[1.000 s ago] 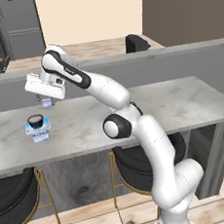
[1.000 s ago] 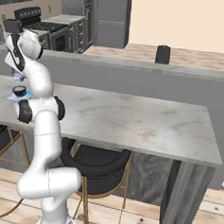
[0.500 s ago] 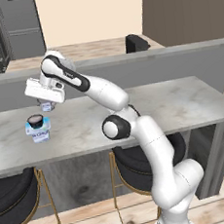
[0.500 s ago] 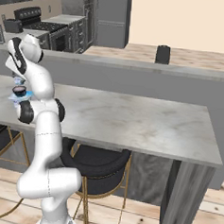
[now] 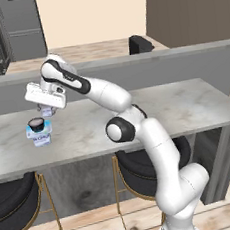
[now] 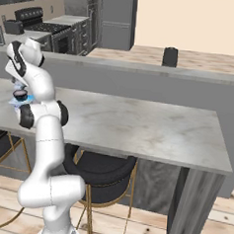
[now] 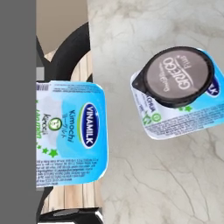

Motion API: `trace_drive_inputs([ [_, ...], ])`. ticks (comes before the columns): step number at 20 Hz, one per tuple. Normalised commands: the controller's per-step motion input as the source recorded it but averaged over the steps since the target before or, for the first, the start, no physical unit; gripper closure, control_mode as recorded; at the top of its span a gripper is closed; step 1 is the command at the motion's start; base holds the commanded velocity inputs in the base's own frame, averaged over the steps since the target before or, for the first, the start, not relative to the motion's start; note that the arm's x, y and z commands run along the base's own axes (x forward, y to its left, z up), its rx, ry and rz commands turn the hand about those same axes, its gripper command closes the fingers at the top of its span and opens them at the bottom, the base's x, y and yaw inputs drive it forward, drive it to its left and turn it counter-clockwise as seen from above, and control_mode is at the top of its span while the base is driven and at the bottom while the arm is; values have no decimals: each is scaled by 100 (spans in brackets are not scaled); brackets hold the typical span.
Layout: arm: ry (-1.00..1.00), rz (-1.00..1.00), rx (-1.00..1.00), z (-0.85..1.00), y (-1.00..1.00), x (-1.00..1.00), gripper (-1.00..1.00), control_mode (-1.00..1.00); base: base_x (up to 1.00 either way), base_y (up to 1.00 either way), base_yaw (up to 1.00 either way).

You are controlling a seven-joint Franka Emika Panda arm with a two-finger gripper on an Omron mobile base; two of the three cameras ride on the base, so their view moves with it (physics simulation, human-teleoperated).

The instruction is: Stack the yogurt containers by placing the smaller containers on top of the larger containers.

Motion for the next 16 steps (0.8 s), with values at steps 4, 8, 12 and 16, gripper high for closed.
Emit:
trace_drive_inputs([
  [4, 0, -1, 0, -27, 23, 6, 100, -100, 0, 0, 0],
  [8, -2, -2, 0, -18, 24, 11, 100, -100, 0, 0, 0],
  [12, -7, -3, 0, -6, 9, 32, 100, -100, 0, 0, 0],
  [16, -11, -3, 0, 0, 1, 39, 100, -100, 0, 0, 0],
])
